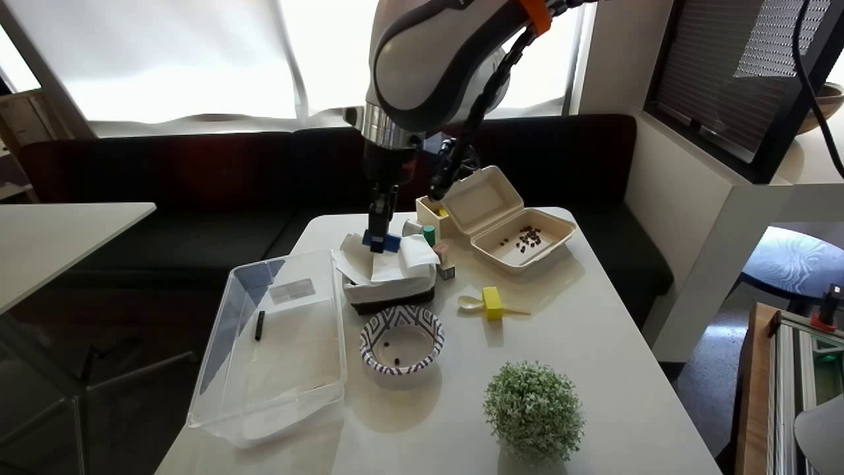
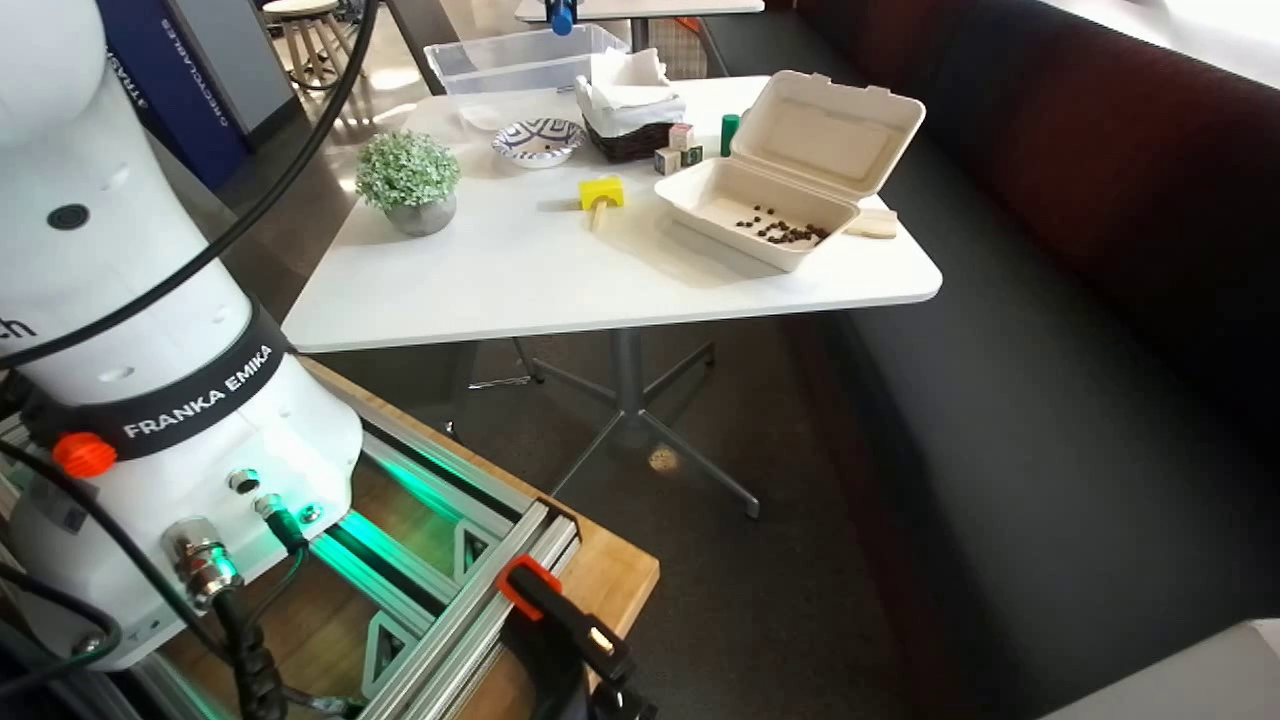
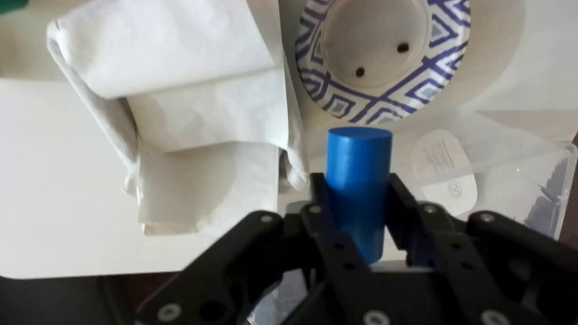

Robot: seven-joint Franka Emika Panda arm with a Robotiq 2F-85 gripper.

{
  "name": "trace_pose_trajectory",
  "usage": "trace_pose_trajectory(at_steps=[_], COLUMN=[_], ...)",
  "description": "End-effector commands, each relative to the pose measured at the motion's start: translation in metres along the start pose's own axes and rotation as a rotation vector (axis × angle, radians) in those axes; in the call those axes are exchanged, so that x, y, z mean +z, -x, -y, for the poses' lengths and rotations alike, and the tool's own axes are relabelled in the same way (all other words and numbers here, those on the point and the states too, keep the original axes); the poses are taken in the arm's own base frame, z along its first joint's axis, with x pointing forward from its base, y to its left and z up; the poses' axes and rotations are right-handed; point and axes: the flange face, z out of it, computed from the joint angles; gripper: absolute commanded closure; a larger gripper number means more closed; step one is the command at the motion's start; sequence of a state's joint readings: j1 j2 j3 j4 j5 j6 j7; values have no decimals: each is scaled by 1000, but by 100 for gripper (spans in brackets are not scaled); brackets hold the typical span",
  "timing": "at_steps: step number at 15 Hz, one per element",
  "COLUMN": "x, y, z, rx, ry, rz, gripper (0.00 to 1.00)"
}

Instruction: Shift the blue block to the storage bin

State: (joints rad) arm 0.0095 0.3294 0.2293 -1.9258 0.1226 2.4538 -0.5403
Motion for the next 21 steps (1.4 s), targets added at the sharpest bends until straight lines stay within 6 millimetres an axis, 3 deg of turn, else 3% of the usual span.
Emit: trace_pose_trajectory(at_steps=[1,8,15,19,20,21], x=[13,54,92,97,97,97], y=[-37,-75,-85,-91,-92,-92], z=[13,33,38,39,38,37], rx=[-85,-194,-213,-192,-180,-181], ry=[-15,-5,-6,17,14,23], rz=[-61,-169,-257,-327,-323,-327], gripper=[92,92,92,92,42,41])
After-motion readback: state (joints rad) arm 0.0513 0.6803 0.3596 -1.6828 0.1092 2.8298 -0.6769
